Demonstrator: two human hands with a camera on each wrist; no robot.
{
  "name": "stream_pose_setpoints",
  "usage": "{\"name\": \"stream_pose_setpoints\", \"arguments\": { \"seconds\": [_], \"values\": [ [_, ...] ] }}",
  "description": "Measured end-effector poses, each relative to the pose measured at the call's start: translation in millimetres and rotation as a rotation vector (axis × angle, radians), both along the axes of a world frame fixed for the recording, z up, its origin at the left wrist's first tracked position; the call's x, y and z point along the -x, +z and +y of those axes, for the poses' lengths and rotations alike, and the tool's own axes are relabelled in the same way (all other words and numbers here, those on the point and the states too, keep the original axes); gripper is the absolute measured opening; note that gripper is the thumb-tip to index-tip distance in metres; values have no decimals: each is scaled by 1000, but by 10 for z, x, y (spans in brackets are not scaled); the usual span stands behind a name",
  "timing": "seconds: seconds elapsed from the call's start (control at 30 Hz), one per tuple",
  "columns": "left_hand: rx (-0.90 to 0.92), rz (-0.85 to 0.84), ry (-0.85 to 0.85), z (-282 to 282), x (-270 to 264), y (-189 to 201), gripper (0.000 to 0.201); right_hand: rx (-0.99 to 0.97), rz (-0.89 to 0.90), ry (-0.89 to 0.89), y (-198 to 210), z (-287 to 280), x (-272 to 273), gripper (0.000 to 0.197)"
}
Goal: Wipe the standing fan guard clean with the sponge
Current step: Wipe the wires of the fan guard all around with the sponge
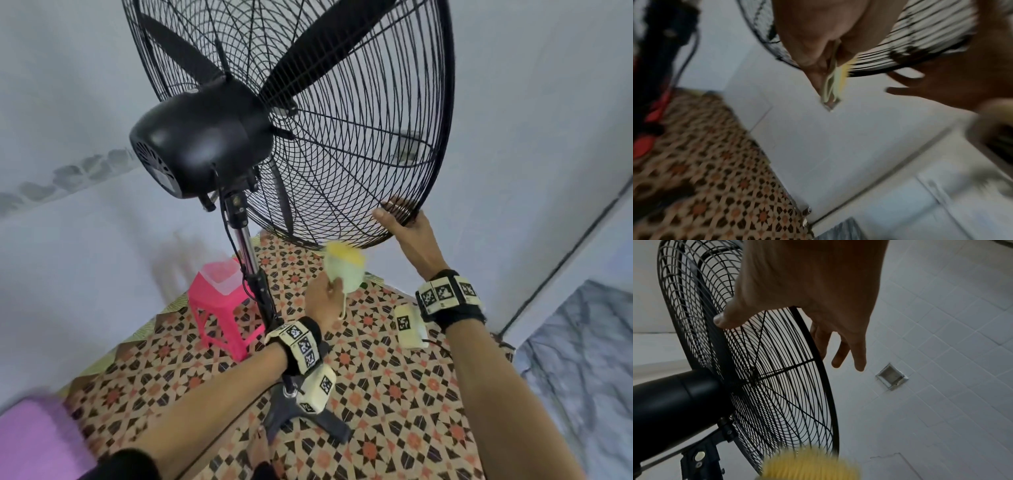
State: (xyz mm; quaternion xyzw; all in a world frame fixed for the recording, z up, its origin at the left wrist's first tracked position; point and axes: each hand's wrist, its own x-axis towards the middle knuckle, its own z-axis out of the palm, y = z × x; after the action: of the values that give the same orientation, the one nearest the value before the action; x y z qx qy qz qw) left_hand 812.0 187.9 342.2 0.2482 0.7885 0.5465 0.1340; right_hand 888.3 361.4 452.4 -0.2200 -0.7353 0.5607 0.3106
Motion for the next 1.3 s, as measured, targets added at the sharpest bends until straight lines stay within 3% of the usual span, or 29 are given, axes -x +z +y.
{"name": "stream_pose_setpoints", "arguments": {
  "seconds": [0.1,0.27,0.33,0.4,0.5,0.63,0.77,0.87,1.0,1.13,1.3],
  "values": [
    [105,14,99,-71,172,-150,18,-3,1,-6,6,-42,-28,75],
    [-93,105,-136,-52,-54,5,26,19,22,-28,-21,-40,14,77],
    [-146,146,-158,-13,-51,42,40,14,29,-38,-17,-58,12,76],
    [-131,144,-112,5,16,3,49,0,32,-41,-8,-67,7,77],
    [22,97,-10,-57,228,-144,31,-11,15,-37,13,-57,-2,80],
    [137,46,116,-181,506,-274,31,-32,9,-46,6,-90,-20,81],
    [10,81,-74,-237,344,-88,34,-29,22,-57,-10,-111,-34,81],
    [-87,152,-222,-195,216,152,24,-32,34,-68,-2,-143,-32,82],
    [-151,196,-283,-196,164,327,8,-40,20,-64,44,-158,-51,82],
    [-216,157,-278,-211,-10,322,12,-37,3,-56,29,-143,-80,87],
    [-158,-94,-104,-143,-35,173,32,-43,0,-51,35,-137,-72,83]
  ]
}}
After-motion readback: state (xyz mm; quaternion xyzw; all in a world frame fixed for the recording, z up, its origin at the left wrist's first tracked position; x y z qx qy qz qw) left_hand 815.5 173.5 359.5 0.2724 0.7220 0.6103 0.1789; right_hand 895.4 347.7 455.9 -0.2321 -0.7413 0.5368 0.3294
